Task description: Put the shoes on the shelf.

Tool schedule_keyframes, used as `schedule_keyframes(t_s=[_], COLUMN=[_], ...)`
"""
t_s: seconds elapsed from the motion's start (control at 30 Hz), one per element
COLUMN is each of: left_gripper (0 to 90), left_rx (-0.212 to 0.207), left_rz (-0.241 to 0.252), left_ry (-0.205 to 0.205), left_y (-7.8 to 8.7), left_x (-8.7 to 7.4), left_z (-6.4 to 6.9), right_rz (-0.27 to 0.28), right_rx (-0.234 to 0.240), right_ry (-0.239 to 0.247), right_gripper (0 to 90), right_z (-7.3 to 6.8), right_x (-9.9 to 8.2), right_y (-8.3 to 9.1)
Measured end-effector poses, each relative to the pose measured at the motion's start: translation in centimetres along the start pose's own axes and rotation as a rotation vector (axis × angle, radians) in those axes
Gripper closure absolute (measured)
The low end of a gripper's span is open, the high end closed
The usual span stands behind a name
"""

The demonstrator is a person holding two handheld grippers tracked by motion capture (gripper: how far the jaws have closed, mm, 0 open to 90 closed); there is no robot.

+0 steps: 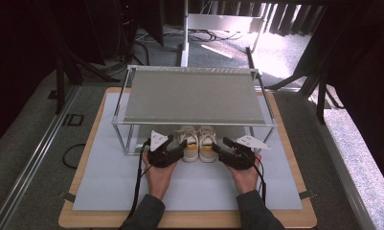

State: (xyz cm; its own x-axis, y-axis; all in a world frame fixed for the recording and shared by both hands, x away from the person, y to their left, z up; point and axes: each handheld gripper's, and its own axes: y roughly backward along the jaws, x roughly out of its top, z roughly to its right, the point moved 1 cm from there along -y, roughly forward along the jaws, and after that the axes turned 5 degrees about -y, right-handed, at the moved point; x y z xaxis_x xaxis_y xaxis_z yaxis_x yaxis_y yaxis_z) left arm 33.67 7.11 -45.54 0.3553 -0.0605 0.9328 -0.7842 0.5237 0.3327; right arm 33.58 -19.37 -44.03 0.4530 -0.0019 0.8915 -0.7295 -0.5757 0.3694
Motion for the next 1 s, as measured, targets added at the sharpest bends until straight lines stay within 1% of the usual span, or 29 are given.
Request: schedule_keyframes(t_s=[0.03, 0.07, 0.1, 0.23, 0.33, 0.37, 0.43, 0.53, 0.6, 0.63, 0.7, 0.73, 0.8, 0.9, 1.0], left_gripper=[36.4, 36.4, 33.9, 31.0, 28.7, 28.6, 27.8, 26.1, 26.0, 26.0, 26.0, 26.0, 25.3, 25.3, 25.3], left_rx=[0.000, -0.017, -0.024, -0.048, -0.047, -0.052, -0.047, -0.050, -0.052, -0.053, -0.054, -0.060, -0.052, -0.050, -0.040], left_rz=[0.000, -0.002, -0.006, -0.010, -0.021, -0.028, -0.039, -0.076, -0.088, -0.099, -0.115, -0.126, -0.145, -0.153, -0.170], left_ry=[0.000, -0.017, -0.025, -0.055, -0.076, -0.079, -0.091, -0.103, -0.101, -0.106, -0.110, -0.105, -0.113, -0.103, -0.106], left_y=[0.0, 0.4, 0.5, 0.8, 0.8, 0.7, 0.6, 0.2, -0.1, -0.2, -0.5, -0.7, -1.1, -1.4, -1.8], left_x=[0.0, 0.0, 0.0, -0.2, -0.3, -0.3, -0.6, -1.0, -1.3, -1.5, -1.7, -1.7, -1.8, -1.8, -1.9], left_z=[0.0, 0.4, 0.5, 1.2, 1.6, 1.7, 1.9, 2.1, 2.2, 2.3, 2.4, 2.4, 2.3, 2.1, 2.0], right_rz=[0.000, 0.000, -0.013, -0.035, -0.045, -0.052, -0.069, -0.121, -0.135, -0.138, -0.136, -0.135, -0.134, -0.135, -0.148], right_rx=[0.000, 0.002, 0.000, -0.014, -0.023, -0.027, -0.030, -0.033, -0.039, -0.042, -0.046, -0.044, -0.046, -0.038, -0.037], right_ry=[0.000, 0.002, 0.006, 0.023, 0.032, 0.036, 0.048, 0.056, 0.053, 0.053, 0.053, 0.051, 0.051, 0.042, 0.050], right_gripper=[40.5, 40.0, 36.9, 31.8, 29.9, 29.9, 29.5, 29.0, 29.0, 29.0, 29.0, 29.0, 29.0, 29.1, 29.2], right_z=[0.0, -0.1, -0.2, -0.5, -0.6, -0.6, -0.7, -0.6, -0.6, -0.5, -0.5, -0.5, -0.4, -0.3, -0.3], right_x=[0.0, -0.1, -0.5, -1.3, -1.8, -1.9, -2.3, -3.0, -3.3, -3.4, -3.6, -3.6, -3.6, -3.5, -3.5], right_y=[0.0, 0.1, 0.4, 0.5, 0.5, 0.5, 0.3, -0.1, -0.4, -0.6, -0.8, -0.9, -1.1, -1.3, -1.8])
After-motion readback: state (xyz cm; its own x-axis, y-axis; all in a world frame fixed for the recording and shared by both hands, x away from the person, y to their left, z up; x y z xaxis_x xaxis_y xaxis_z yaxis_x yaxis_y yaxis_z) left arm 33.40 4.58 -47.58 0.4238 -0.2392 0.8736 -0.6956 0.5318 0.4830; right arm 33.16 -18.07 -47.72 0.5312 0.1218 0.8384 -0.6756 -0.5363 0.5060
